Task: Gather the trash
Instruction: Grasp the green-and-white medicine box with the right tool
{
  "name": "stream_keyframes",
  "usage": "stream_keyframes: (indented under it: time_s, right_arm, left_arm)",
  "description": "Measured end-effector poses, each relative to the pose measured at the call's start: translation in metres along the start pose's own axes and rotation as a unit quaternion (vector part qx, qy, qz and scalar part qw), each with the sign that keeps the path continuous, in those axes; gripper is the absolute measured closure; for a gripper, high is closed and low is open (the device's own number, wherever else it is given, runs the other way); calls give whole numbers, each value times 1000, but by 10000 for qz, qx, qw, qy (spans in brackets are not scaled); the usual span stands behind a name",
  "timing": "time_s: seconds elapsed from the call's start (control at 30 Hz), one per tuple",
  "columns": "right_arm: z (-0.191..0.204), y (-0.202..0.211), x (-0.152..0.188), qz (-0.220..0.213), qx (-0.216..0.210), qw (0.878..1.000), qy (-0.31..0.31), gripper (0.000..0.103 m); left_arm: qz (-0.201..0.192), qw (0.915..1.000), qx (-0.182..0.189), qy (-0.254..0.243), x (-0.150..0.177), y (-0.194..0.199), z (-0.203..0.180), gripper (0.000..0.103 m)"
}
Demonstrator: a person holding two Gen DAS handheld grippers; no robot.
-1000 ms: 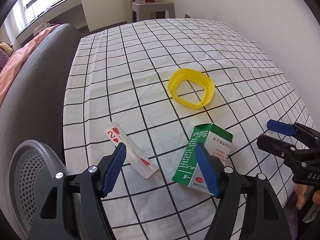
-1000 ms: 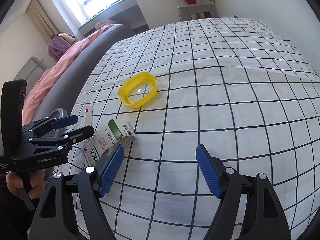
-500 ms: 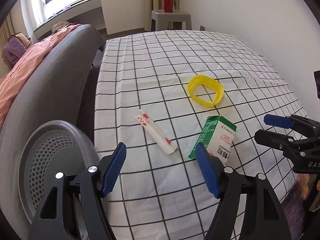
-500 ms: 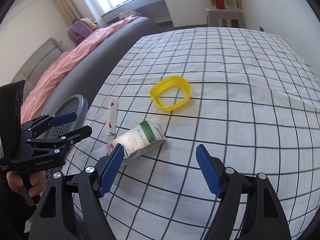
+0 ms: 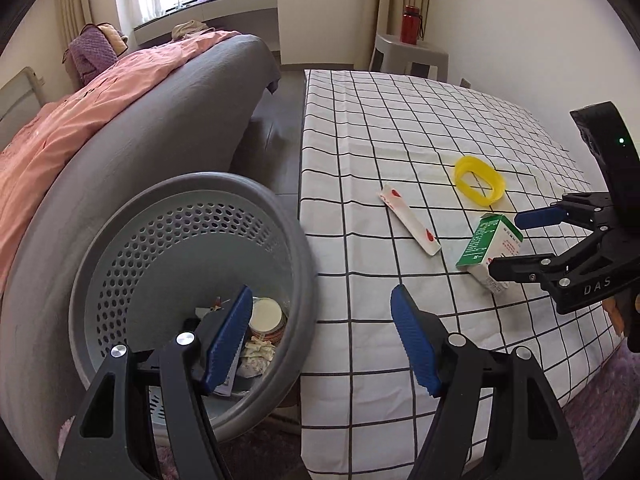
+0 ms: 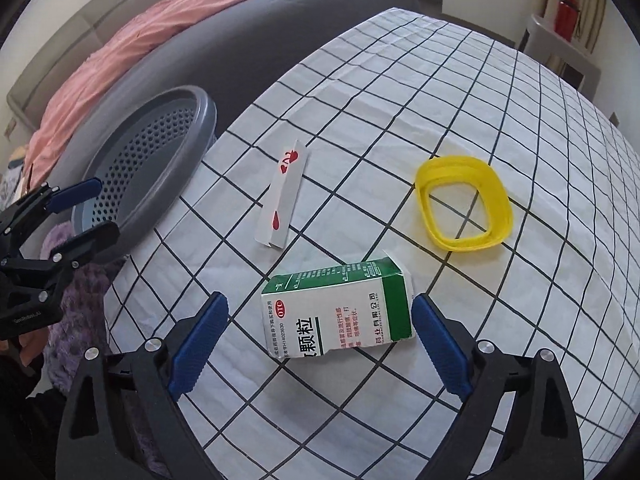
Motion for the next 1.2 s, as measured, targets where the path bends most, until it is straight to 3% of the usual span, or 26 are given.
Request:
stream_keyframes:
  time_s: [0.63, 0.73, 0.8, 0.97, 1.1, 1.2]
  right_arm:
    - [11, -37, -14, 1199, 544, 9885, 746, 9]
    - [13, -43, -19, 1289, 558, 9870, 783, 14]
    - [13, -43, -23, 1290, 564, 9871, 766, 22]
    - [10, -36, -33, 946, 535, 9926, 551, 24]
    - [-1, -11, -35, -45, 654, 9978, -16, 24]
    - [-13, 5, -27, -968, 718, 9911, -567, 24]
  left_arm:
    - [-98, 9995, 167, 250, 1, 7, 16, 34]
    - [-95, 9994, 191, 266, 3, 8, 17, 34]
    - [-94, 9994, 206, 276, 3, 9, 18, 34]
    - [-95, 9992, 236, 302, 5, 9, 19, 34]
    - [-112, 9991, 265, 308, 6, 11, 19, 34]
    - [-94, 9991, 290, 295, 7, 9, 17, 34]
Point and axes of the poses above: each gripper's, at about its wrist camera, not at the fingertips, and y roughly against the way its jaws point, z to its left, x to its underside, the point moved 6 cm from there along -y, roughly the way its jaws point, and after that the axes turned 6 degrees about y, right-handed, at the moved point
